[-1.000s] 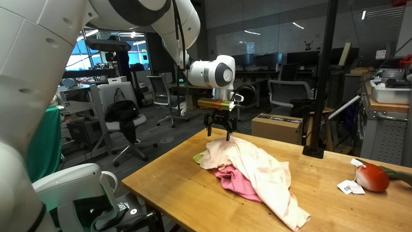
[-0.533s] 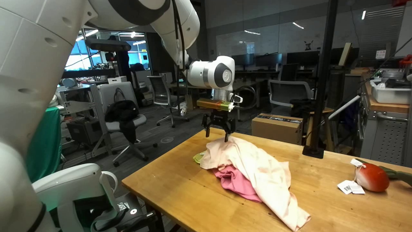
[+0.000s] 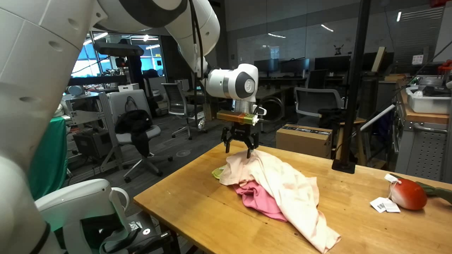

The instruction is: Move the white rope and radish to the right, move the peach shirt forwards, move the yellow towel and pink shirt to the left

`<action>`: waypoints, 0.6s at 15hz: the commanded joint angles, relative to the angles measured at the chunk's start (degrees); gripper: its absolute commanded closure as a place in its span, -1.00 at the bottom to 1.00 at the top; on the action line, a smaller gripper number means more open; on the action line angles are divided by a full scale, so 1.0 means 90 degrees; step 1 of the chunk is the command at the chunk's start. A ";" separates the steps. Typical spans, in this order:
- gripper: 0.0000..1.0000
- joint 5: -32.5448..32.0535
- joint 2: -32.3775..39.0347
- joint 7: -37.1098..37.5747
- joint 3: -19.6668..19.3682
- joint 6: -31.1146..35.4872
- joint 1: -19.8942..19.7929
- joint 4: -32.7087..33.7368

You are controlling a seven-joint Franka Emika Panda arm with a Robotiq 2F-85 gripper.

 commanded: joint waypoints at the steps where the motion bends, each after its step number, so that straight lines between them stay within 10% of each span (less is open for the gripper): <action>1: -1.00 0.0026 -0.0193 -0.0179 0.0037 0.0253 -0.0056 -0.0268; 9: -1.00 -0.0050 -0.0187 -0.0356 0.0024 0.0391 -0.0068 -0.0416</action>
